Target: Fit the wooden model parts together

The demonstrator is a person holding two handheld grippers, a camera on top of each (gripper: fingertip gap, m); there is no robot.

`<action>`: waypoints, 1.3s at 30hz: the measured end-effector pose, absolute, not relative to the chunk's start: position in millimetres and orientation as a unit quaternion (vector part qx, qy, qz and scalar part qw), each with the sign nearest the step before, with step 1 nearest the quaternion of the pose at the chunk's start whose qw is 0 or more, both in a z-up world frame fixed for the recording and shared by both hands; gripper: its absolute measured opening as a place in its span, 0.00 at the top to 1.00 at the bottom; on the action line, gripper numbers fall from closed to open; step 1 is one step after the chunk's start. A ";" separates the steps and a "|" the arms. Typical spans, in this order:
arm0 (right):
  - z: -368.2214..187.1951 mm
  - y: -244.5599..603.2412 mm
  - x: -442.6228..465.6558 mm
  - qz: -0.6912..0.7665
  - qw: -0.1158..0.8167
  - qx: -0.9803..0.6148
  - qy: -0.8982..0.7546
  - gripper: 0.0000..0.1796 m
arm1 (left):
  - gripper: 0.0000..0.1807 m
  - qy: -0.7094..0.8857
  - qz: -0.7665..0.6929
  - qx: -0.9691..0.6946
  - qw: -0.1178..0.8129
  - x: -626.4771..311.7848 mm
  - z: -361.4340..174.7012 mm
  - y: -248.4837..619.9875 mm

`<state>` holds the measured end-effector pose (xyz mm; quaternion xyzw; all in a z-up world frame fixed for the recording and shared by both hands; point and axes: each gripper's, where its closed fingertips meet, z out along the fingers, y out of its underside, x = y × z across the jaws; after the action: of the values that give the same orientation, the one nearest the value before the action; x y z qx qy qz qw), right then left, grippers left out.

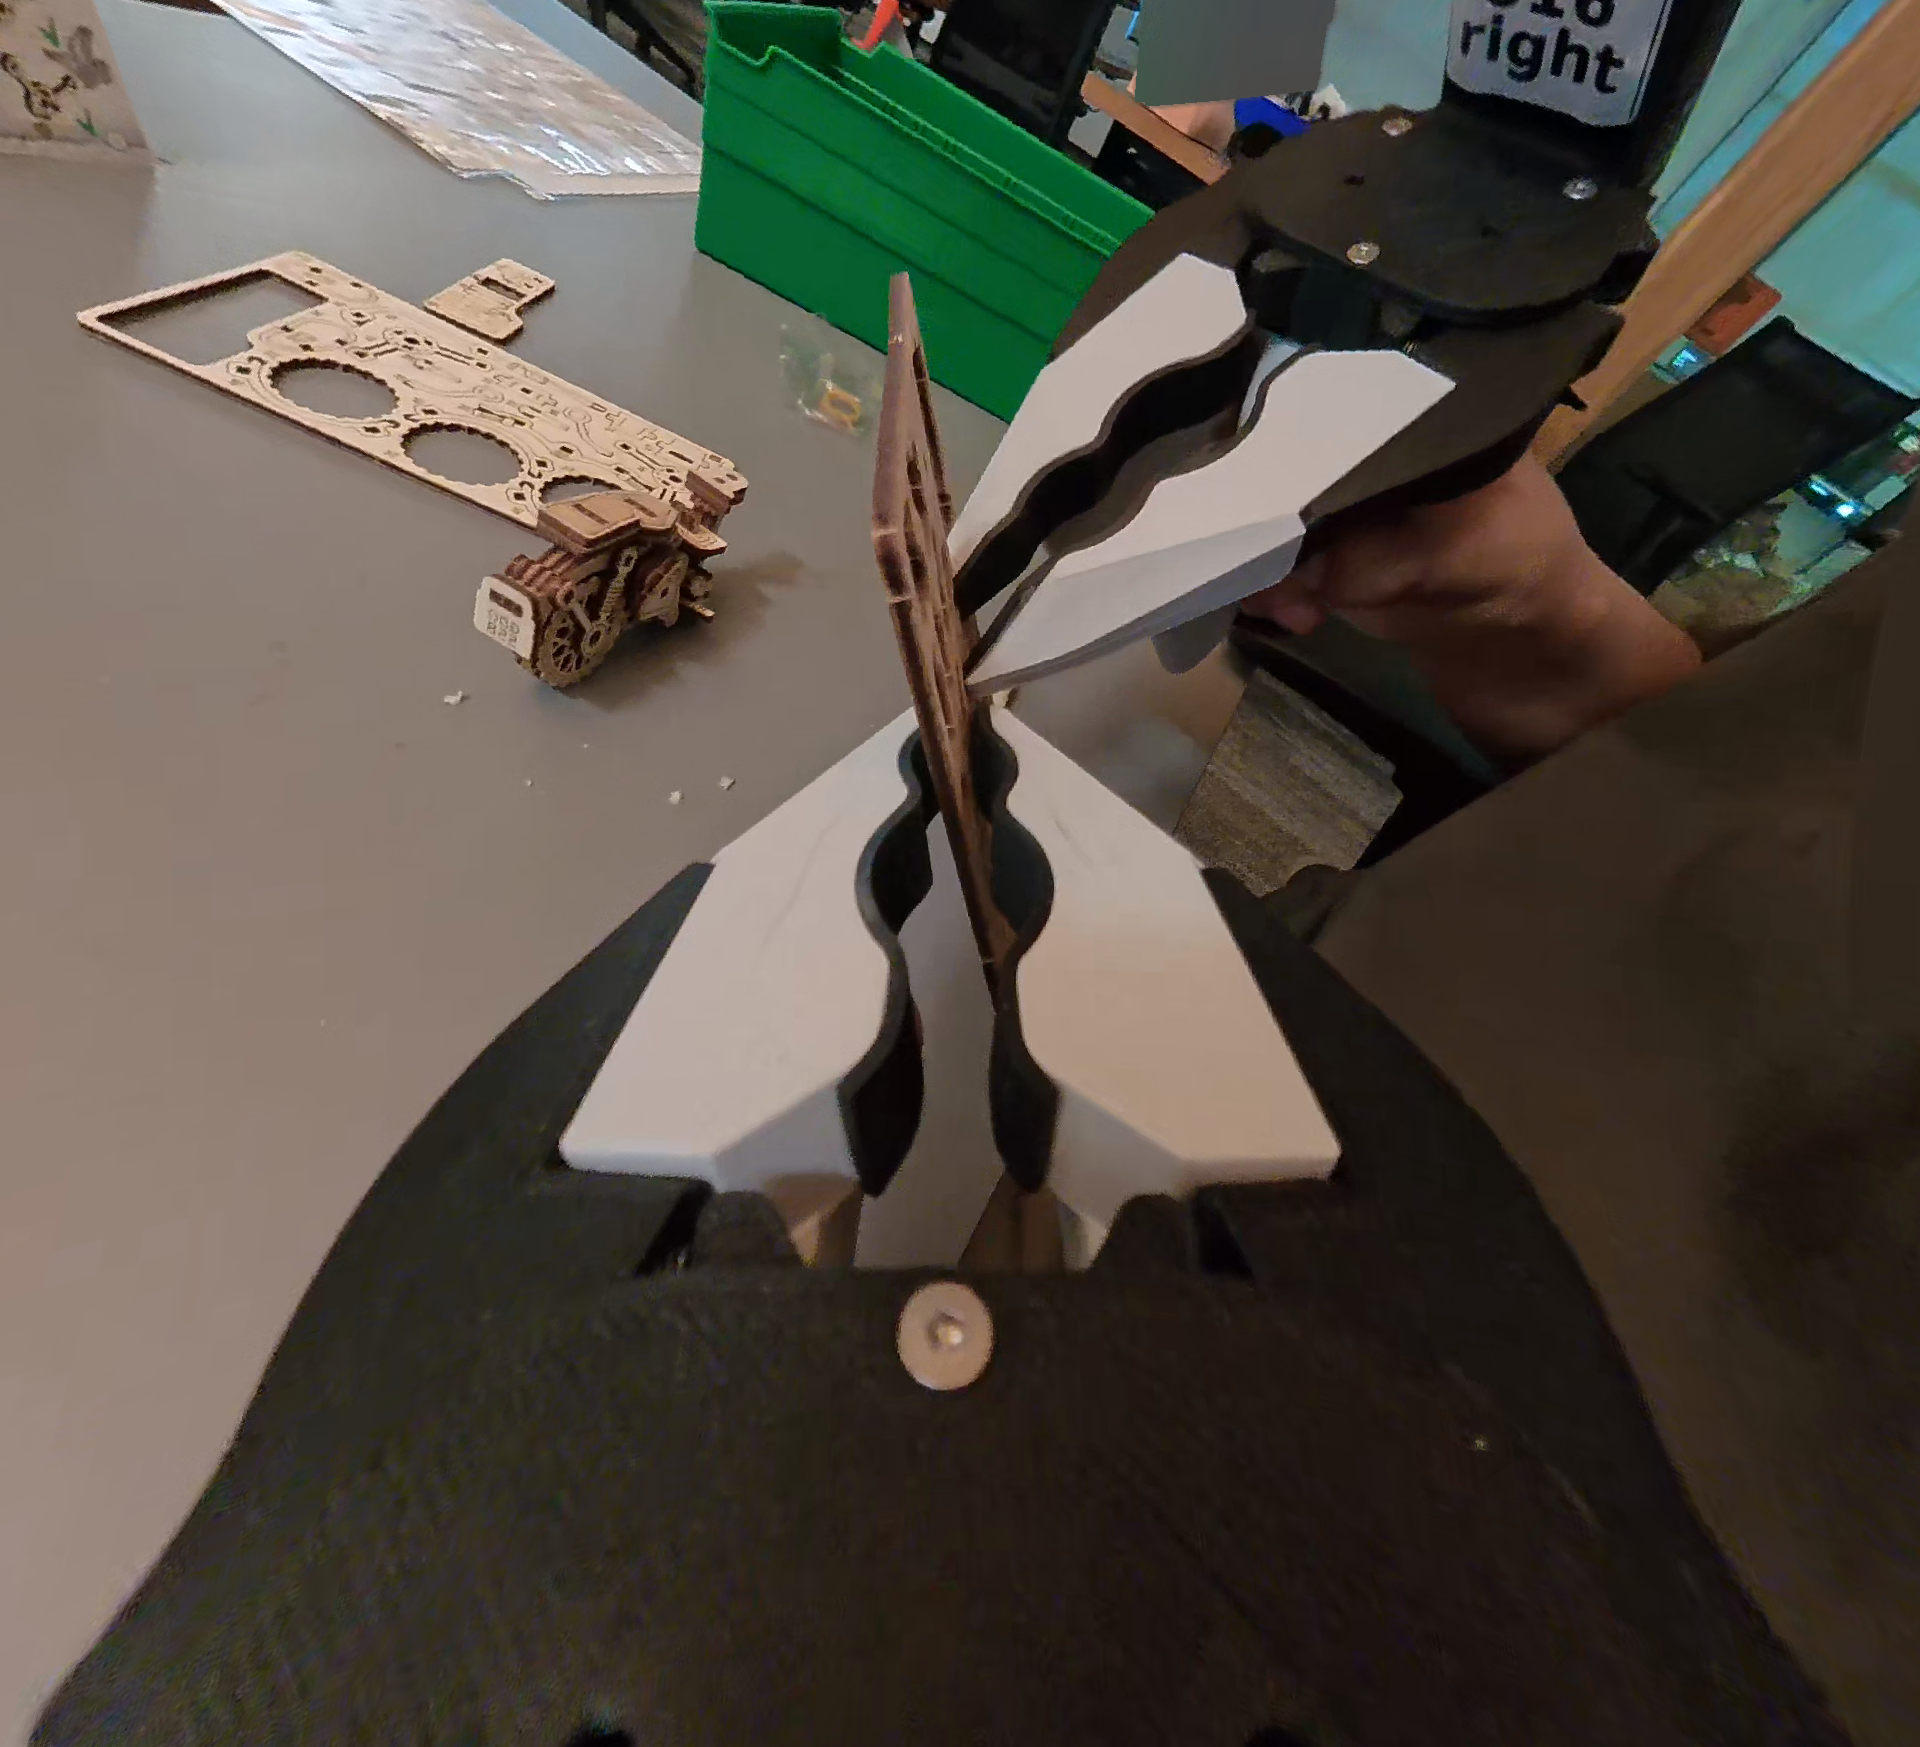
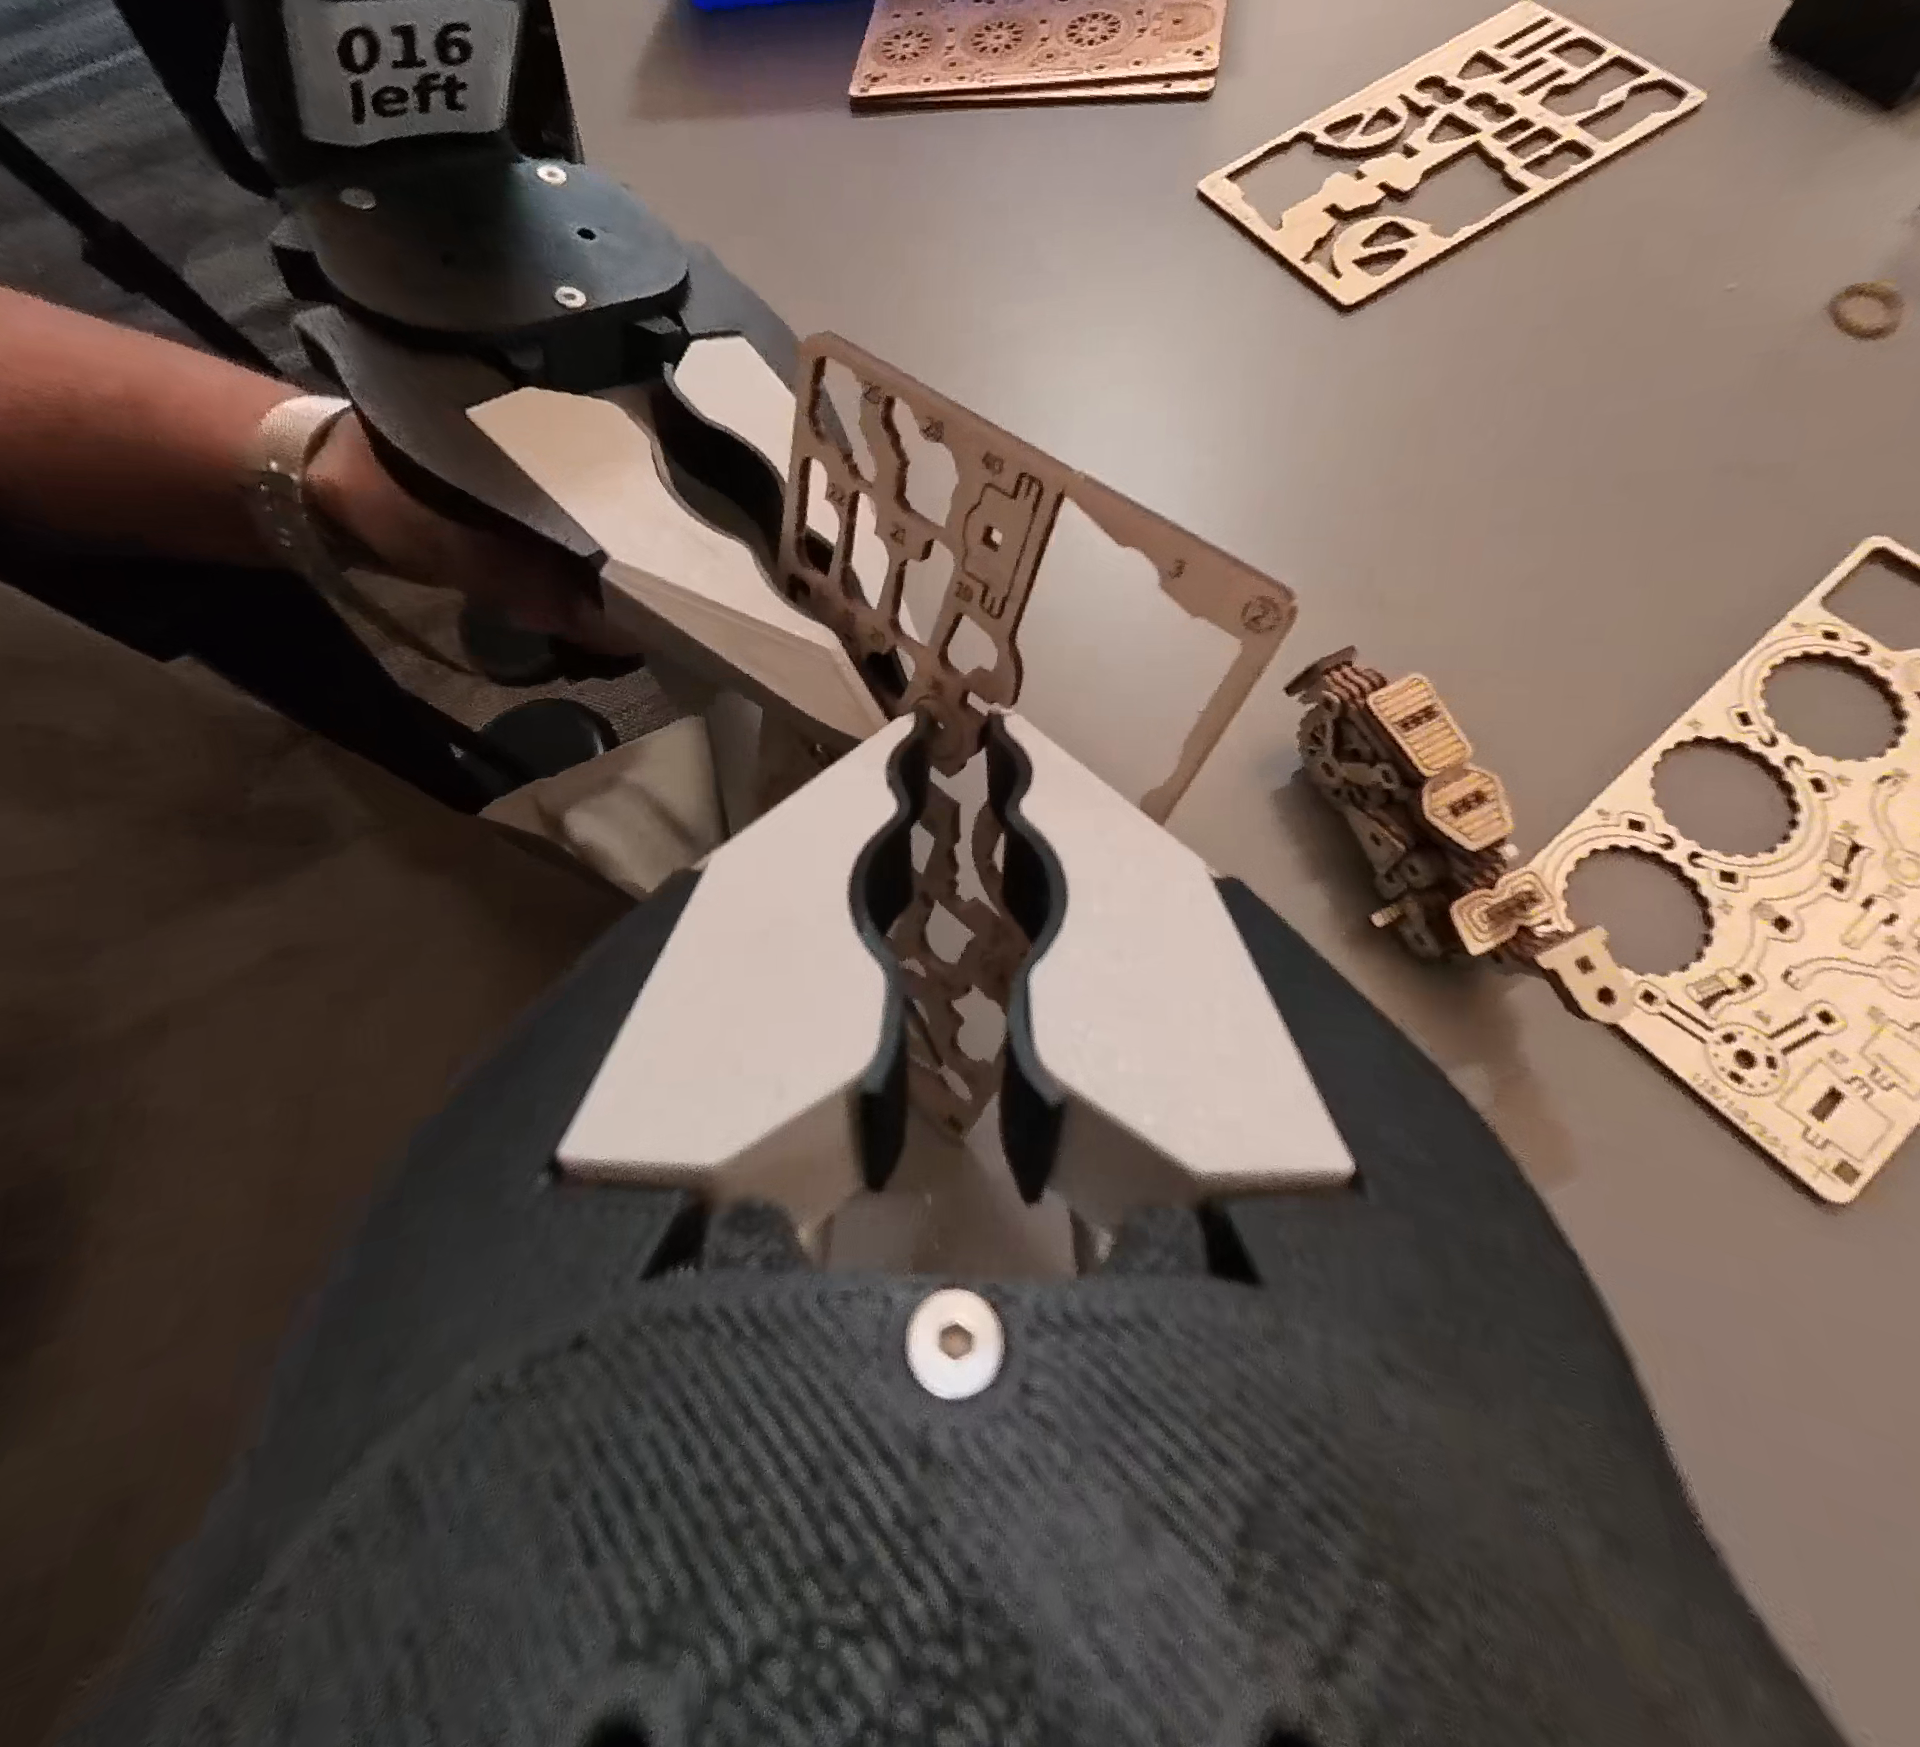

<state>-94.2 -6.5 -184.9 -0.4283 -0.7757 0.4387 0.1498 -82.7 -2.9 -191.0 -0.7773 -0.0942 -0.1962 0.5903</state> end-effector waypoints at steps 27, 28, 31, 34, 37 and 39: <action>-152.1 12.2 -101.8 0.480 0.211 -0.441 -0.729 0.92 | 0.99 -0.168 -0.241 -0.751 0.592 -112.6 -192.9 -8.3; -149.6 16.7 -102.4 0.489 0.216 -0.440 -0.722 0.92 | 0.99 -0.172 -0.239 -0.751 0.591 -117.1 -192.7 -9.8; -148.7 28.8 -102.0 0.515 0.205 -0.450 -0.700 0.92 | 0.99 -0.190 -0.259 -0.740 0.591 -134.9 -188.7 -19.7; -154.3 36.4 -99.4 0.536 0.185 -0.462 -0.681 0.91 | 1.00 -0.231 -0.383 -0.692 0.566 -147.0 -181.8 -35.5; -168.9 33.9 -94.6 0.536 0.170 -0.463 -0.685 0.91 | 1.00 -0.298 -0.431 -0.637 0.565 -180.3 -179.7 -53.9; -186.0 26.6 -91.1 0.518 0.164 -0.457 -0.705 0.91 | 1.00 -0.315 -0.404 -0.659 0.551 -196.3 -189.4 -65.1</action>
<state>-91.1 26.6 -186.0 -0.4567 -0.7047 0.5175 0.1645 -196.3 -65.1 -189.4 -0.6587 -0.3148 -0.4040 0.5512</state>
